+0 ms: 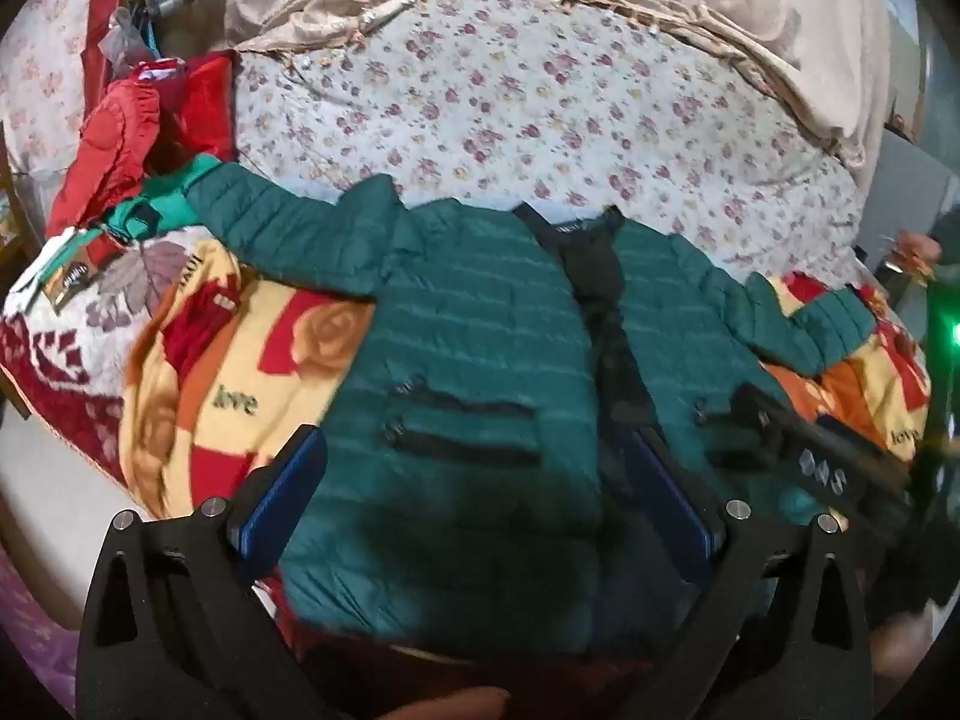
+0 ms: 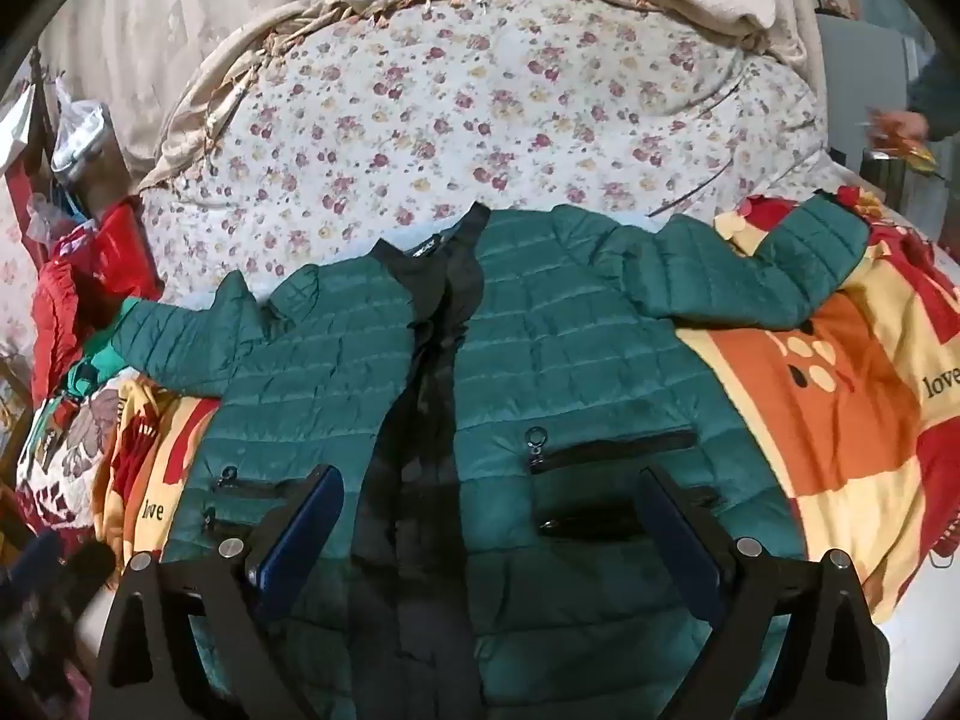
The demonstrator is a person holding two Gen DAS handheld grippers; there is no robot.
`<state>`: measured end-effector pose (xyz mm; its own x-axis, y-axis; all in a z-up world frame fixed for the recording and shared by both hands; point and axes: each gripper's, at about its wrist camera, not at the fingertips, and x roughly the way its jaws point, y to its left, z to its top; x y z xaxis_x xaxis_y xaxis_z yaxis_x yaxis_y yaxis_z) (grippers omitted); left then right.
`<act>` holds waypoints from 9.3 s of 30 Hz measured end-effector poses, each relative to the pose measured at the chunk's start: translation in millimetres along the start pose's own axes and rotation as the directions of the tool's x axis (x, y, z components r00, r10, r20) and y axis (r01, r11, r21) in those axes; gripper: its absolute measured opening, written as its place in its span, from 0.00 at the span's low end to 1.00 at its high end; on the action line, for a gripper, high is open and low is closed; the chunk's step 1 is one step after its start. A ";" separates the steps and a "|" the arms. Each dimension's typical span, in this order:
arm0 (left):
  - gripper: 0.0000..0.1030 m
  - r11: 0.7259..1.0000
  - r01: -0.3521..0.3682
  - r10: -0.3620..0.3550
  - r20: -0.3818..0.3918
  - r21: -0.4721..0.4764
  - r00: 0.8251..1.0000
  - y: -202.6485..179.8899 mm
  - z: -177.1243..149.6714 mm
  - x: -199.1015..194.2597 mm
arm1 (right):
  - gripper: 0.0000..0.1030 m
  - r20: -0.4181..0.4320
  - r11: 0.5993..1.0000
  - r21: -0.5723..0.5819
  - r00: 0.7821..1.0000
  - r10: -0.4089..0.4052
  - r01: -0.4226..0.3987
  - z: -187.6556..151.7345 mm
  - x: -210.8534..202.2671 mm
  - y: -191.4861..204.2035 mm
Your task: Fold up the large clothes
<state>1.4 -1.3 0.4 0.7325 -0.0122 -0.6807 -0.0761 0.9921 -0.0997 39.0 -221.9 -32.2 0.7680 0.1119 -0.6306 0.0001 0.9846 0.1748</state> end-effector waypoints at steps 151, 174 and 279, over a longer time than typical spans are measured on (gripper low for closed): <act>0.73 0.902 -0.279 0.315 0.060 -0.329 0.947 243.3 110.4 36.9 | 0.87 -0.038 0.984 -0.098 0.989 0.143 -0.146 14.2 42.1 26.1; 0.73 0.811 -0.323 0.248 -0.213 -0.488 0.945 390.6 242.0 283.8 | 0.91 -0.108 0.992 -0.111 0.993 0.043 -0.055 -9.7 133.3 -6.5; 0.61 0.964 0.106 -0.101 -0.033 0.243 0.994 -40.3 -21.0 11.8 | 0.64 -0.083 0.953 0.281 0.992 -0.095 0.115 55.3 78.6 -198.9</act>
<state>-1.1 -44.0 -18.9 0.7135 -0.1160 -0.6910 0.1681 0.9857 0.0080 134.8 -416.4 -74.7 0.7085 0.0288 -0.7051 0.2683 0.9132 0.3069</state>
